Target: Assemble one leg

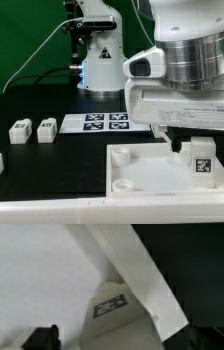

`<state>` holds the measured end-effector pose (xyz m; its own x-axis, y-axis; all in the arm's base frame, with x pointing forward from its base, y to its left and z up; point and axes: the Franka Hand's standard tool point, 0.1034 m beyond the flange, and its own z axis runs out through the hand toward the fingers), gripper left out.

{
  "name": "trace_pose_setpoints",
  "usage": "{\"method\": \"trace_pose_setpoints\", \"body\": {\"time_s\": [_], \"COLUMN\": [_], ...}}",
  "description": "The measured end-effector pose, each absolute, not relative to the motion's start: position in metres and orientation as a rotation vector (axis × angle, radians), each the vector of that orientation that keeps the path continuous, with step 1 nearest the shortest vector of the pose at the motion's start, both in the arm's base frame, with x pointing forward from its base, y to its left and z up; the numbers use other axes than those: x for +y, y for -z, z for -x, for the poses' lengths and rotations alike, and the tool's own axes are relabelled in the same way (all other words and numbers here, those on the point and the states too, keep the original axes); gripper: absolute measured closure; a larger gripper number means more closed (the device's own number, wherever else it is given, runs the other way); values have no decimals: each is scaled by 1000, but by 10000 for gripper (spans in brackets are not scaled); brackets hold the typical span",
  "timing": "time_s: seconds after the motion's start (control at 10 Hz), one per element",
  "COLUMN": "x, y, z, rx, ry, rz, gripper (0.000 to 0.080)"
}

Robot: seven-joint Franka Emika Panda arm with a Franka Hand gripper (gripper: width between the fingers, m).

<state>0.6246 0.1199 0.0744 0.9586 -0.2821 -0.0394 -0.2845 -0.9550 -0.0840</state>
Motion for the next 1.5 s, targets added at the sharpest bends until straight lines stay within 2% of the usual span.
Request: {"method": "trace_pose_setpoints", "body": {"time_s": [0.1,0.2,0.4,0.5,0.9,1.2,1.5], "x": [124,124,124,123,125,125,126], "y": [-73,-72,-72,-71,-70,-69,-69], "z": [-625,-624,-624,-624,-623,-631,-635], "rx": [297,382,475,684,1286,2010,2425], "ry": [18,6,2,-10,-53,-126,-125], "rz": [3044,3030,3016,2974,2756,2257,1812], "gripper": [151,151,416,503,503,505,505]}}
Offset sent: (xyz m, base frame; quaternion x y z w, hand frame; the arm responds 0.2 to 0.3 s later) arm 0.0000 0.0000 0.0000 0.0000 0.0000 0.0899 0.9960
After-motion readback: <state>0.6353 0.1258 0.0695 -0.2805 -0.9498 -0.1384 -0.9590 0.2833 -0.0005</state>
